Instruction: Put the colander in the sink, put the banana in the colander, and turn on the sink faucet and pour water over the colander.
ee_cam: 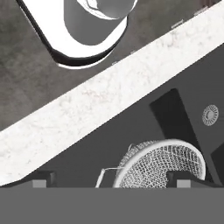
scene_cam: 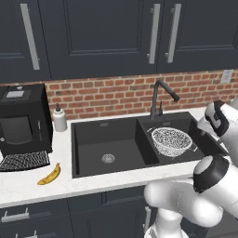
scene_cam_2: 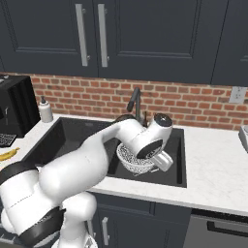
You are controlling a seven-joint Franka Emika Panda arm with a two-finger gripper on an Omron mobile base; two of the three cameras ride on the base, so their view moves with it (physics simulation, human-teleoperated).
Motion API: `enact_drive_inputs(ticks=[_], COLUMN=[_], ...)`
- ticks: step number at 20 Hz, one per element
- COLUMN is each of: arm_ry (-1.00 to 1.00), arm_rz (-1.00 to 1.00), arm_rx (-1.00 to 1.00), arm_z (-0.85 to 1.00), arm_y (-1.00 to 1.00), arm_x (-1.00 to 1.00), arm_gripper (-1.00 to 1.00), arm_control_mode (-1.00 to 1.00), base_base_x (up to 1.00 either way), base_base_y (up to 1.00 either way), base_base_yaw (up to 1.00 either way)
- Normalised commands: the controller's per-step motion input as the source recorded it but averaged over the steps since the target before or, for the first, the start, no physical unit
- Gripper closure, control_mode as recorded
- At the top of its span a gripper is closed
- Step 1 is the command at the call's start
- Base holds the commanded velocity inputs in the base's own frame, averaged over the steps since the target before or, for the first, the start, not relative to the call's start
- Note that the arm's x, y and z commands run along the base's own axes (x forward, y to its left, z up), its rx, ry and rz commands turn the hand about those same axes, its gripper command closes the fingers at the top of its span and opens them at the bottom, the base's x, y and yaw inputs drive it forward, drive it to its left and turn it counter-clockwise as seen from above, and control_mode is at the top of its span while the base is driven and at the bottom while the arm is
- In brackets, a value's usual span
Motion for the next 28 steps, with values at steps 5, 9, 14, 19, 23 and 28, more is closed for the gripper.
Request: enact_drive_inputs(ticks=[5,9,14,19,23,28], arm_ry=[0.0,0.0,0.02,0.08,0.23,0.15], arm_rz=[-0.17,-0.19,-0.13,-0.06,0.0,-0.03], arm_rx=[0.0,0.0,0.0,0.0,0.0,0.0], arm_z=[0.41,0.23,0.11,0.07,0.01,0.01], arm_y=[0.36,0.48,0.57,0.68,0.67,0.64], arm_x=[-0.38,-0.34,-0.27,-0.19,-0.02,-0.07], arm_gripper=[-1.0,-1.0,-1.0,-1.0,-1.0,-1.0], arm_control_mode=[-1.0,-1.0,-1.0,-1.0,-1.0,-1.0], base_base_x=[0.0,0.0,0.0,0.0,0.0,0.0], base_base_y=[0.0,0.0,0.0,0.0,0.0,0.0], base_base_yaw=[0.0,0.0,0.0,0.0,0.0,0.0])
